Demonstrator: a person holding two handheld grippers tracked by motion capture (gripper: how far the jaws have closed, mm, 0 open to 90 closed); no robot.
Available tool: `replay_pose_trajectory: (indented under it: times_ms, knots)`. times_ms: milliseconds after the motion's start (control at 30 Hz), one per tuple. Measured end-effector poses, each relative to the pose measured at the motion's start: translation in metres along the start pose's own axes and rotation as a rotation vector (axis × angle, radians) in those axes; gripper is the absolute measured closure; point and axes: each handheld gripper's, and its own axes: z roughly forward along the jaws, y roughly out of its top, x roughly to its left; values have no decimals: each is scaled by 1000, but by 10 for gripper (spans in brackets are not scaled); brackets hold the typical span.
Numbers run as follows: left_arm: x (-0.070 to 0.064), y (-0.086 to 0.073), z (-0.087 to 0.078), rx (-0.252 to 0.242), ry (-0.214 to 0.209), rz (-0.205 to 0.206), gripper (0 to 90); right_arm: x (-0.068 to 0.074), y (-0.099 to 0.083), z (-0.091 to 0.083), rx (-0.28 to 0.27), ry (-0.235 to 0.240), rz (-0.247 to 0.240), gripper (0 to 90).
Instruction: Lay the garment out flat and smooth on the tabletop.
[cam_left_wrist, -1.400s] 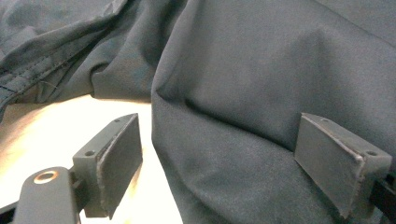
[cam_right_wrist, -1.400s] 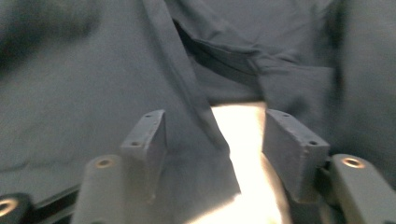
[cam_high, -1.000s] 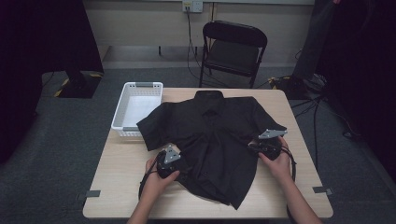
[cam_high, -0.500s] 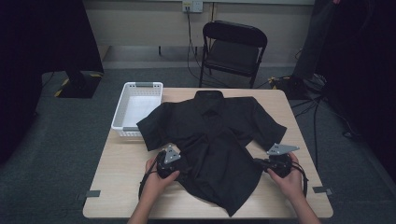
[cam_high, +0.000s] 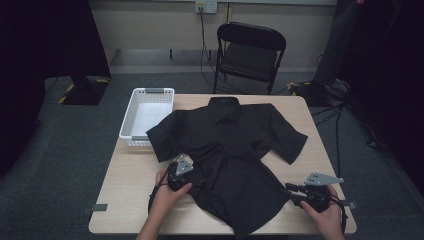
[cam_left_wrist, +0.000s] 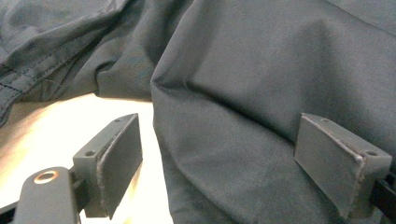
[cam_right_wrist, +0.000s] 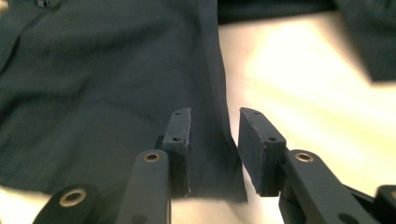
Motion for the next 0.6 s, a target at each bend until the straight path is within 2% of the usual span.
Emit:
replay_pose_trajectory:
  times_ms: [100,167,233,333,367,433,467,500,600]
  knots:
    - [0,0,0,0,0,0,152,0,21,8,-40,-16,-20,555]
    - [0,0,0,0,-1,0,152,0,38,18,-58,-21,-58,536]
    - [0,0,0,0,0,0,152,-2,55,30,-77,-22,-71,513]
    - [0,0,0,0,0,0,152,-4,79,52,-64,-10,-80,517]
    - [0,0,0,0,0,0,152,-2,83,59,-52,-9,-89,535]
    - [0,0,0,0,0,0,152,0,88,68,-17,-16,-101,687]
    - [0,0,0,0,0,0,152,1,89,70,-14,-30,-104,809]
    - [0,0,0,-1,1,0,152,2,88,69,-4,-23,-102,885]
    - [0,0,0,0,1,1,153,5,82,64,13,-14,-98,898]
